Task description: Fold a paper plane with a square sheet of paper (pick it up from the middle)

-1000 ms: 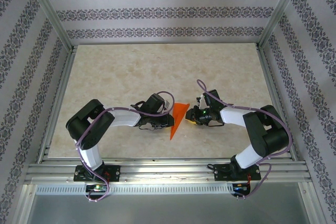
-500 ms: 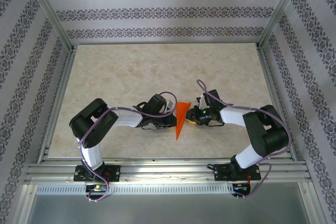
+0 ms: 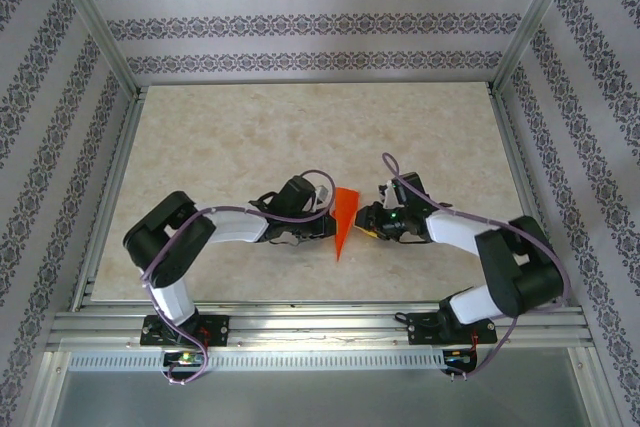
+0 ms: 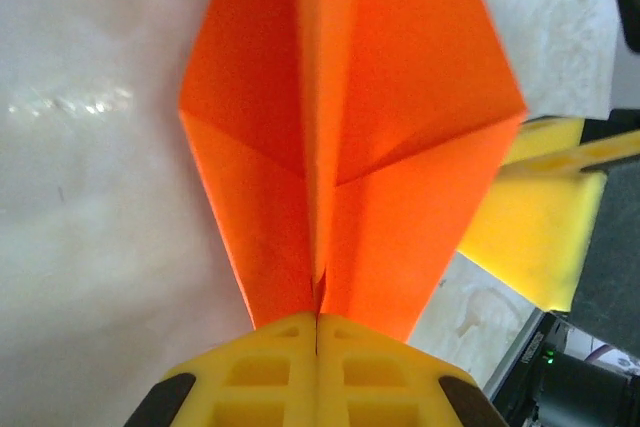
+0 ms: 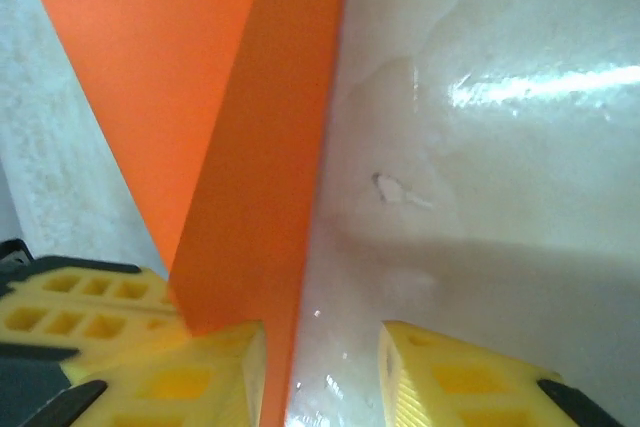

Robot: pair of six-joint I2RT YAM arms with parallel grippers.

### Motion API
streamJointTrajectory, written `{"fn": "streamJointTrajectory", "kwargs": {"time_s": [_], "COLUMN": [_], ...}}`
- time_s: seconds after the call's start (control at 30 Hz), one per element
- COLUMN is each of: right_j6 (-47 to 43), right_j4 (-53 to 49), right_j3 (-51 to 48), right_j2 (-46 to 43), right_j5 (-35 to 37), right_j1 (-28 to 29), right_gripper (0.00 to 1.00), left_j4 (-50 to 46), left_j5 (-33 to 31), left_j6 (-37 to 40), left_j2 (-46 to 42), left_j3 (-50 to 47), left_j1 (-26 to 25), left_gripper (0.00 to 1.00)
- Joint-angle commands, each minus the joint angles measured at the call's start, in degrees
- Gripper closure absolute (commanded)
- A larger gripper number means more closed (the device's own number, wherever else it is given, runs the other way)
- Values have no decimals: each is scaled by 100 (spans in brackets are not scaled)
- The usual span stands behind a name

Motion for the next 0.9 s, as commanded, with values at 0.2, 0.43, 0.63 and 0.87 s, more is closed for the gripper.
{"fn": "streamJointTrajectory", "kwargs": {"time_s": [0.2, 0.43, 0.63, 0.87], "right_j6": [344, 469, 574, 492], "right_j4": [14, 164, 235, 288], "right_j3": [272, 649, 976, 1288], "right_j2": [-721, -228, 533, 1211], "right_j5": [-309, -329, -159, -201], "right_j1": [-10, 460, 714, 785], "right_gripper": [54, 52, 57, 72], "left_j4": [-1503, -1870, -1954, -2004], "left_j5": [-1190, -1353, -1356, -1329], "left_j6": [487, 522, 525, 559], "left_j2": [-825, -803, -803, -739], "left_j3": [339, 467, 468, 461], "left_j1": [-48, -81, -118, -153], "left_gripper": [100, 100, 100, 100]}}
